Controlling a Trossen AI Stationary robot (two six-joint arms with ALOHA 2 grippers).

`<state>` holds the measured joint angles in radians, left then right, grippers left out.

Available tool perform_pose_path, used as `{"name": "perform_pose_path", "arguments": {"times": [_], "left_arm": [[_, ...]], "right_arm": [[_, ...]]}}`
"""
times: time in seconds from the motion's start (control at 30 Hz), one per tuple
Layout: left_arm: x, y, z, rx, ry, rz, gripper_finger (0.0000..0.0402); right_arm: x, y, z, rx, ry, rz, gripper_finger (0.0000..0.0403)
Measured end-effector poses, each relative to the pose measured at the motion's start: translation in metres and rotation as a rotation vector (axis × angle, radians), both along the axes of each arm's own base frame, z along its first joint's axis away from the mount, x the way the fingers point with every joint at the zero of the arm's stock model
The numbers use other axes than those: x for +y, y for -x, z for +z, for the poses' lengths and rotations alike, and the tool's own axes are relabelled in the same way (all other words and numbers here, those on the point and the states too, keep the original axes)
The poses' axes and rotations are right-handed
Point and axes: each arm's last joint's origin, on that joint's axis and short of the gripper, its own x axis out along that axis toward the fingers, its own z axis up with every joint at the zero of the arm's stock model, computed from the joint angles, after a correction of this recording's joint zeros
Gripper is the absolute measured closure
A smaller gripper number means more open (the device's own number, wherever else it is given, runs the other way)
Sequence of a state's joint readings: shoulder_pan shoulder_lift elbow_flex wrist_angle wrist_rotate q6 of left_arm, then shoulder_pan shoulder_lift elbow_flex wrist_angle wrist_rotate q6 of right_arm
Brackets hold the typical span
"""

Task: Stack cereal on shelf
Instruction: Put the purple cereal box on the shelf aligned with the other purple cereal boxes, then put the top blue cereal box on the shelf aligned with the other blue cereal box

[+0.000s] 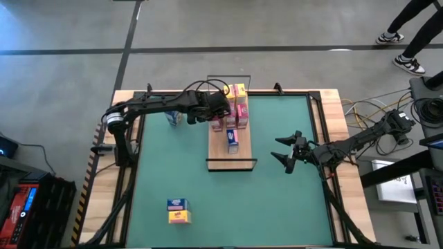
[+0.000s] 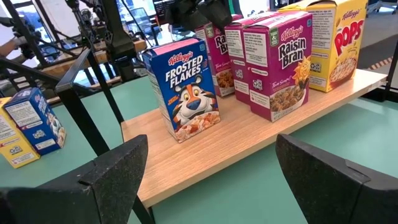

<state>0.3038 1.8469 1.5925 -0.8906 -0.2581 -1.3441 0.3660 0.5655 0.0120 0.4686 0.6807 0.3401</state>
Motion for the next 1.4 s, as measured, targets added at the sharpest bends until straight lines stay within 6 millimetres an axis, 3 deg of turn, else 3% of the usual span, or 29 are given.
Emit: {"name": "perform_pose_path", "arguments": {"times": [0.63,1.0,1.4], "left_arm": [[-0.005,0.012,0.019,-0.017,-0.011,-0.014,0.001],[-0.013,0.032,0.044,-0.017,-0.02,-0.058,0.0005],[-0.034,0.069,0.056,0.174,0.083,-0.072,0.0004]], "right_arm": [[0.0,0.0,0.0,0.0,0.0,0.0,0.0062],[0.0,0.0,0.0,0.0,0.0,0.0,0.0062],[0.0,0.0,0.0,0.0,0.0,0.0,0.0062]]}}
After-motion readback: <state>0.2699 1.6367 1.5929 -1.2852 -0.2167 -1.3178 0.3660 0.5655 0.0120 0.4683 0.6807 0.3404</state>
